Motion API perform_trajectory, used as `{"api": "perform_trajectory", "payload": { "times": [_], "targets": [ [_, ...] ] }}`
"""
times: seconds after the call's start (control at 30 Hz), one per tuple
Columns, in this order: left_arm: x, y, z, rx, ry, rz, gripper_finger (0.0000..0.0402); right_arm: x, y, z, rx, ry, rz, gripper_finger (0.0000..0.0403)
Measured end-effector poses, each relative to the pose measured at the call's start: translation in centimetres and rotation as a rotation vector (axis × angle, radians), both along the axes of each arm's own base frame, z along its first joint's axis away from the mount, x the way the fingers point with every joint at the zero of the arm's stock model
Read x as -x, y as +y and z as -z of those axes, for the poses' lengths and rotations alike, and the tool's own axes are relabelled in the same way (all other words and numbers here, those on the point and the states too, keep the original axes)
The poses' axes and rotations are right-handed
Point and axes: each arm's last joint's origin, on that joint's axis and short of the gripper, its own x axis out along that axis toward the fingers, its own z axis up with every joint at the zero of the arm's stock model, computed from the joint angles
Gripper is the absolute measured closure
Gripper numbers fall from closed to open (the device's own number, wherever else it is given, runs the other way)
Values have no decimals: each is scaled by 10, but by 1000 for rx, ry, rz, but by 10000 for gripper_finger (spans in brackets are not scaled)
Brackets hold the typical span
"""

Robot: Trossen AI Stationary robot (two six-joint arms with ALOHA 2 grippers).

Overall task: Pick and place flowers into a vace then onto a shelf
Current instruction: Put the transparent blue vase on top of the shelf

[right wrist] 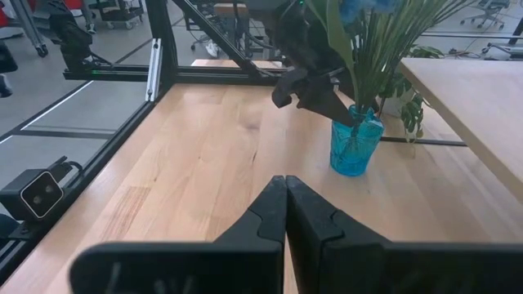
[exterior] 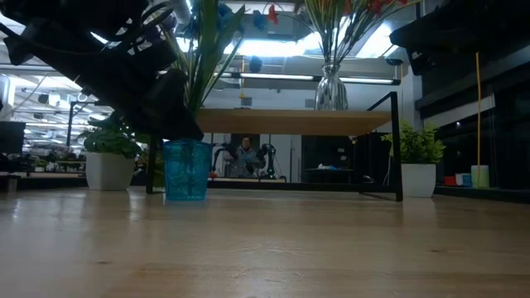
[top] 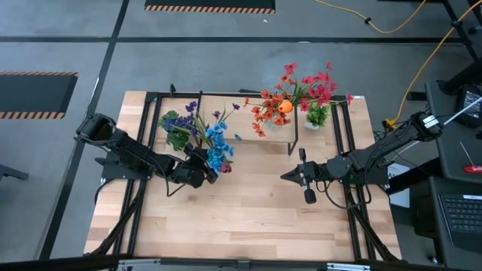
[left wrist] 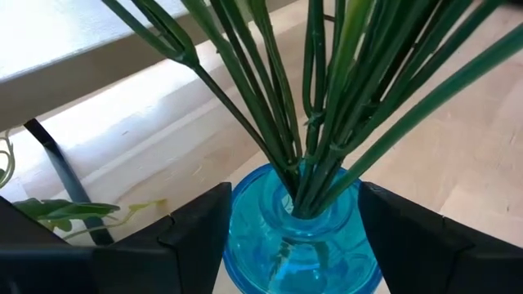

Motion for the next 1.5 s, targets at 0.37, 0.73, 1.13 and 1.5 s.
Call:
{"api": "perform_trajectory", "payload": {
  "times": [0.37,0.73,1.13,1.5],
  "targets": [
    [-1,-1,0,13,7,22,201,0,0,0,3,0,0,395],
    [0,-1,0,14,4,18,256,0,0,0,3,0,-1,395],
    [2,-16,-1,29,-11,85,256,0,0,0,4,3,0,395],
    [-2,-38,-18,80,-34,264,256,0,0,0,2,4,0,395]
  ]
}}
